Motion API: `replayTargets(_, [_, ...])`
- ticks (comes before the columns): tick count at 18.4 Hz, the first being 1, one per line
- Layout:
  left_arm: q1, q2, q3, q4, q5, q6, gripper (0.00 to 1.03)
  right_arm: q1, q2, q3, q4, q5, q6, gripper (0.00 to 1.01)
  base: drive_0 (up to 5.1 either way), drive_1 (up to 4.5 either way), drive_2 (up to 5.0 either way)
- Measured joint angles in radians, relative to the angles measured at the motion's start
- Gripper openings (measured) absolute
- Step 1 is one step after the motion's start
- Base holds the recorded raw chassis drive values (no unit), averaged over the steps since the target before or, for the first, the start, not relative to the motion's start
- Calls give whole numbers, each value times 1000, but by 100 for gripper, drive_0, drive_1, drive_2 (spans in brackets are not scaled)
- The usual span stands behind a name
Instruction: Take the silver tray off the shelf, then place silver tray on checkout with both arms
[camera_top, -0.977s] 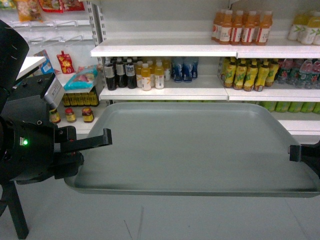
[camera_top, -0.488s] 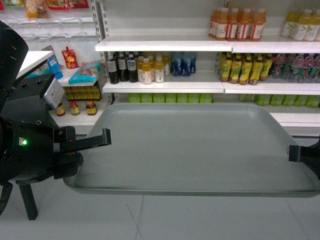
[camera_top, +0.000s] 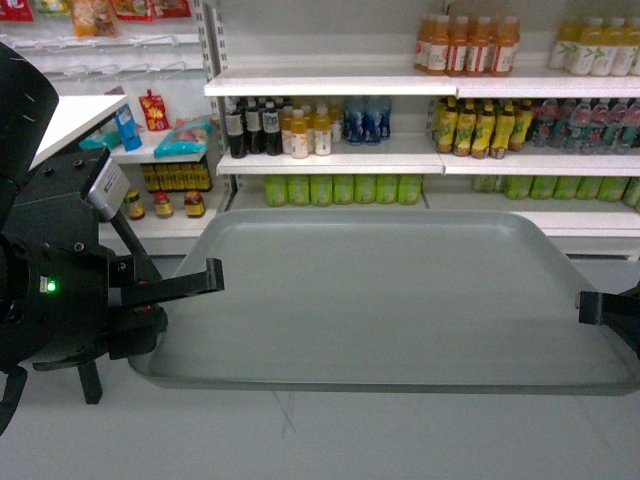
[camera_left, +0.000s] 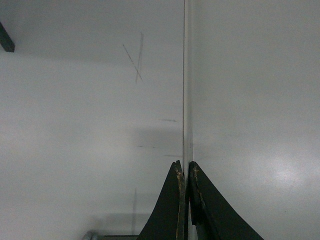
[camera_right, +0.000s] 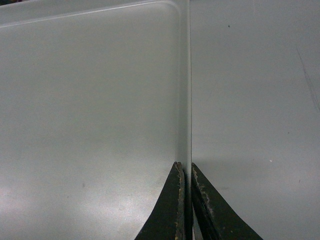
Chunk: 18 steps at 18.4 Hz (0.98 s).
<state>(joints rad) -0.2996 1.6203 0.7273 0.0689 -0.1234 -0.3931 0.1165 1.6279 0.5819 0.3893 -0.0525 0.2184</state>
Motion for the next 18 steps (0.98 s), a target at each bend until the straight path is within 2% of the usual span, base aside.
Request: replayTargets(18, [2, 0, 0, 0, 0, 0, 3, 1, 0, 0, 0, 0, 2, 2, -494, 251, 251])
